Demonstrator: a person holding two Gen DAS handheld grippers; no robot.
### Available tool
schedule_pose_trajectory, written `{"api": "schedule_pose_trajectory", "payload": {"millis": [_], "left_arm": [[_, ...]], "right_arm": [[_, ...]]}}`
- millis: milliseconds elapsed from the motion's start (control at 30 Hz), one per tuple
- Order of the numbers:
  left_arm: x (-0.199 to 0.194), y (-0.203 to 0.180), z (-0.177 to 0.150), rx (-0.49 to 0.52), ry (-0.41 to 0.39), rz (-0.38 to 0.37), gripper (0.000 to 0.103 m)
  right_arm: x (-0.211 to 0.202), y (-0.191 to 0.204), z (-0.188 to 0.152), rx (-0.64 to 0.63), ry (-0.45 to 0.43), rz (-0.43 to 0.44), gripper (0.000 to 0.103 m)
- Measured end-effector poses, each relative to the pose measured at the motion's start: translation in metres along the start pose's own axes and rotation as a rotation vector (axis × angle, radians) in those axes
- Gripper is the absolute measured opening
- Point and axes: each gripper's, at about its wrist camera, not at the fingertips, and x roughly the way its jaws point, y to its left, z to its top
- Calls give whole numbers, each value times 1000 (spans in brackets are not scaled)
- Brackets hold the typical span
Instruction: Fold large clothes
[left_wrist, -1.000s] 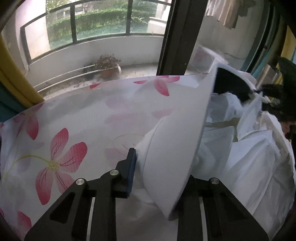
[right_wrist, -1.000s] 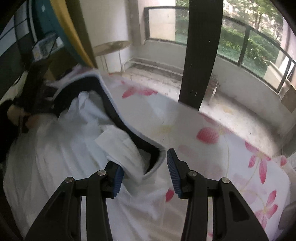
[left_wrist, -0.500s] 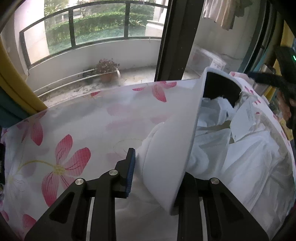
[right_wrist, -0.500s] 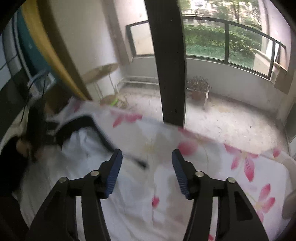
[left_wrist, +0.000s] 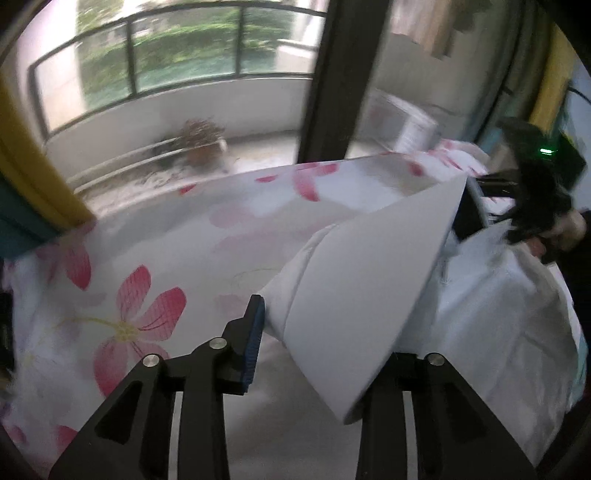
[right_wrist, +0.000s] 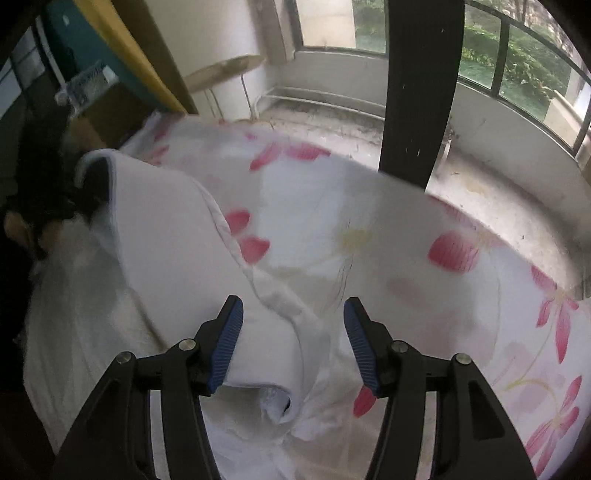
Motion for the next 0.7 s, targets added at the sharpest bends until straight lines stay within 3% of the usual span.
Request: {"api": "schedule_pose_trajectory", "payload": {"millis": [167, 300, 433, 533, 633, 700], "left_arm": [[-41, -21, 4, 97, -23, -5, 38], [-60, -27, 4, 107, -33, -63, 43], [-54, -26, 1, 84, 10, -60, 43], [-51, -25, 2, 75, 9, -69, 43], [-45, -24, 4, 63, 13, -83, 43], [-33, -26, 7, 48, 37, -101, 43]], "right_arm": [[2, -5, -8, 42, 3, 20, 81], [2, 0, -10, 28, 13, 44, 81], [1, 6, -15, 0, 21, 40, 80], [0, 8, -19, -7, 29, 91, 59], [-4, 10, -19, -17, 30, 67, 56], [-10, 10, -20, -13, 5, 37, 41]]}}
